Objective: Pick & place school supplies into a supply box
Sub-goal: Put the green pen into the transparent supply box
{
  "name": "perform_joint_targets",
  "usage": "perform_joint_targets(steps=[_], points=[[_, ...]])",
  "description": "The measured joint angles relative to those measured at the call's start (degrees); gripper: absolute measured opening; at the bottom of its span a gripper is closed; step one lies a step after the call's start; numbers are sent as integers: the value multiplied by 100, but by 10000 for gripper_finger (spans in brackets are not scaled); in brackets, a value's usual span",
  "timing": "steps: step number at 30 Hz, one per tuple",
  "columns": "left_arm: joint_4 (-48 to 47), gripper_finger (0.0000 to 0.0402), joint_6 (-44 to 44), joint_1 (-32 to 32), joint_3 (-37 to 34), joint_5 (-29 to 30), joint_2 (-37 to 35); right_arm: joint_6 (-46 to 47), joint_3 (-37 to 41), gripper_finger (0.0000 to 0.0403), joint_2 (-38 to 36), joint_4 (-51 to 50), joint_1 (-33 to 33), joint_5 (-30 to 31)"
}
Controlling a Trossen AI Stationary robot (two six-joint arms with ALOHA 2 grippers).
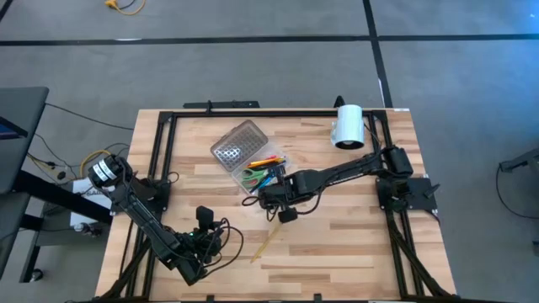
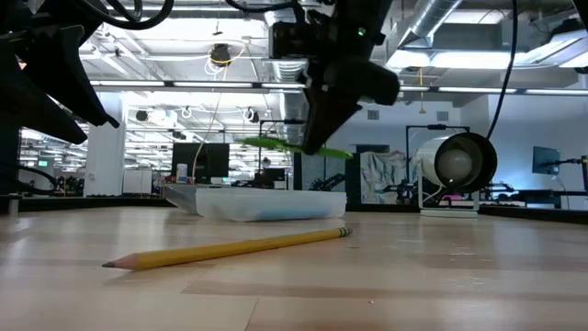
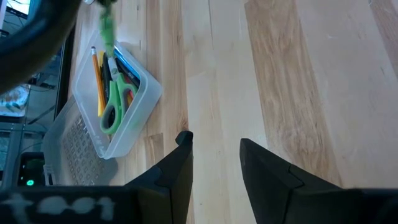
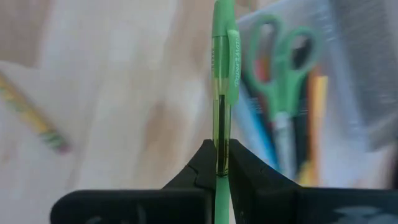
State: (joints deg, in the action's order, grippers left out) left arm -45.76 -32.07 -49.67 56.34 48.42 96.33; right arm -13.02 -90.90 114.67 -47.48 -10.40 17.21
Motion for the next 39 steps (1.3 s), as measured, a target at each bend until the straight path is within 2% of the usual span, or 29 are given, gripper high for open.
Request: perform_joint_targets(steps=[4,11,30,35,39], points=[[1,123,2,0,0,0,0,-445,-32,7,0,124,81,555],[2,123,2,0,0,0,0,-822,-32,7,0,487,535,657],[2,123,10,0,0,0,0,-802,-32,24,97,954,1620,-1051],[0,123,13,0,0,0,0,-799,173,11,98,1070,1703,-1133],[2,123,41,0,0,0,0,-652,265,21,104,1122,1697,-1143]])
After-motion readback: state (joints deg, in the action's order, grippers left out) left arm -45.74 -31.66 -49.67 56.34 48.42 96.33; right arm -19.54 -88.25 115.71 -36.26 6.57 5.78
